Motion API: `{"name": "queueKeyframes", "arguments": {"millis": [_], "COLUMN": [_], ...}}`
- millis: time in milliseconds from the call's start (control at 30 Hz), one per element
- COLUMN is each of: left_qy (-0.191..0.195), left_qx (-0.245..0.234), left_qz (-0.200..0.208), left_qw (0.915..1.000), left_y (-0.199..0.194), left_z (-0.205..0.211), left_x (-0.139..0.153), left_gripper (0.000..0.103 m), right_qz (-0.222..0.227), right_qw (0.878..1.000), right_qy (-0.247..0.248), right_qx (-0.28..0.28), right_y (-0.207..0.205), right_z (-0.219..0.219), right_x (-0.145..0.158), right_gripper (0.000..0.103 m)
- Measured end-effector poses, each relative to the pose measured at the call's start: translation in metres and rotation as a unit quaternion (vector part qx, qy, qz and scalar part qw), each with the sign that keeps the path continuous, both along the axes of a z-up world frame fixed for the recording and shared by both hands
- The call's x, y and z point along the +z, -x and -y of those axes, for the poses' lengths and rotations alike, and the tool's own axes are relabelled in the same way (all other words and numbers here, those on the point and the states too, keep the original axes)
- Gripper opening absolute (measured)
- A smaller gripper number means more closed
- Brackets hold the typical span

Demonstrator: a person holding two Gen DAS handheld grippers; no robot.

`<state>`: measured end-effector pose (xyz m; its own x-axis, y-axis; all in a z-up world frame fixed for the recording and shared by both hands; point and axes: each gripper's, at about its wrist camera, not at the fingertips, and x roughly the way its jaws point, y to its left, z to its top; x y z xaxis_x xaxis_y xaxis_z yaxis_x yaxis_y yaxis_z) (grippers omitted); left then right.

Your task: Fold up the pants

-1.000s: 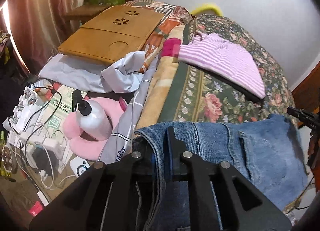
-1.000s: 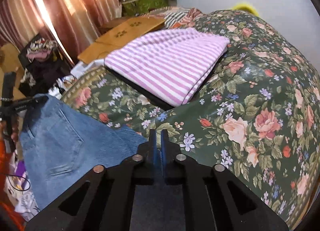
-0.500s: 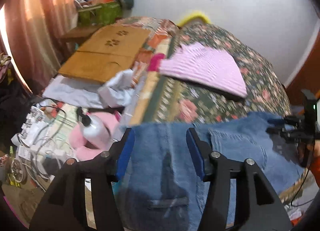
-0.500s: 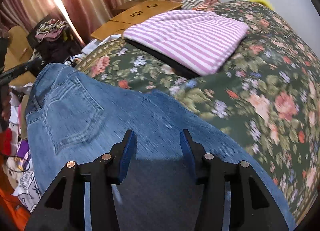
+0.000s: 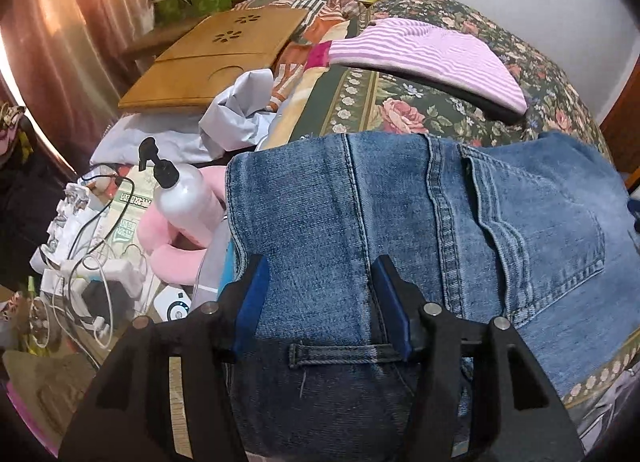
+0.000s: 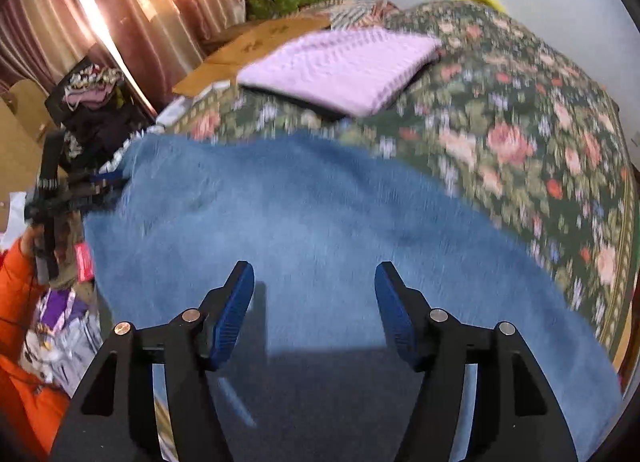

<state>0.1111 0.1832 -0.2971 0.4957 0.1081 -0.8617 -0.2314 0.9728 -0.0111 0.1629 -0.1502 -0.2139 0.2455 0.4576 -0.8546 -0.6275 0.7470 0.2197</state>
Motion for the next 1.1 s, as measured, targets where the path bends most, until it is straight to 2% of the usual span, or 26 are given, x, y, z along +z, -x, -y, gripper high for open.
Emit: {"name": "queueKeyframes", "arguments": {"millis": [133, 300, 467, 533, 667, 800, 967, 1100], "left_qy": [0.007, -0.015, -0.014, -0.014, -0.015, 0.006, 0.032, 0.036], "left_qx": [-0.002, 0.000, -0.031, -0.056, -0.104, -0.164, -0.247, -0.298], "left_qz": [0.002, -0.015, 0.010, 0.033, 0.072, 0.101, 0.092, 0.070], "left_qw": [1.0000, 0.9998, 0.9994, 0.9978, 0.9918, 0.9813, 0.9641, 0.9515], "left_y": [0.005, 0.000, -0.011, -0.021, -0.047, -0.077, -0.115, -0.139], "left_z": [-0.002, 0.006, 0.035, 0.059, 0.111, 0.180, 0.276, 0.342], "left_x": [0.002, 0.016, 0.049, 0.069, 0.100, 0.124, 0.128, 0.116], "left_gripper": [0.055, 0.055, 0.056, 0.060, 0.070, 0.077, 0.080, 0.080], "right_qz": [0.034, 0.019, 0.004, 0.006, 0.036, 0.061, 0.055, 0.027], "right_qw": [0.999, 0.998, 0.990, 0.982, 0.959, 0.931, 0.902, 0.892], "right_qy": [0.002, -0.009, -0.010, -0.014, -0.024, -0.018, -0.012, -0.029], "right_qx": [-0.016, -0.063, -0.142, -0.187, -0.282, -0.358, -0.427, -0.451], "right_y": [0.025, 0.042, 0.053, 0.056, 0.066, 0.077, 0.089, 0.091], "right_z": [0.022, 0.062, 0.118, 0.144, 0.209, 0.265, 0.320, 0.345], "right_x": [-0.002, 0.002, 0.003, 0.008, 0.022, 0.029, 0.019, -0.002], "right_gripper": [0.060, 0.061, 0.061, 0.061, 0.061, 0.065, 0.066, 0.066]}}
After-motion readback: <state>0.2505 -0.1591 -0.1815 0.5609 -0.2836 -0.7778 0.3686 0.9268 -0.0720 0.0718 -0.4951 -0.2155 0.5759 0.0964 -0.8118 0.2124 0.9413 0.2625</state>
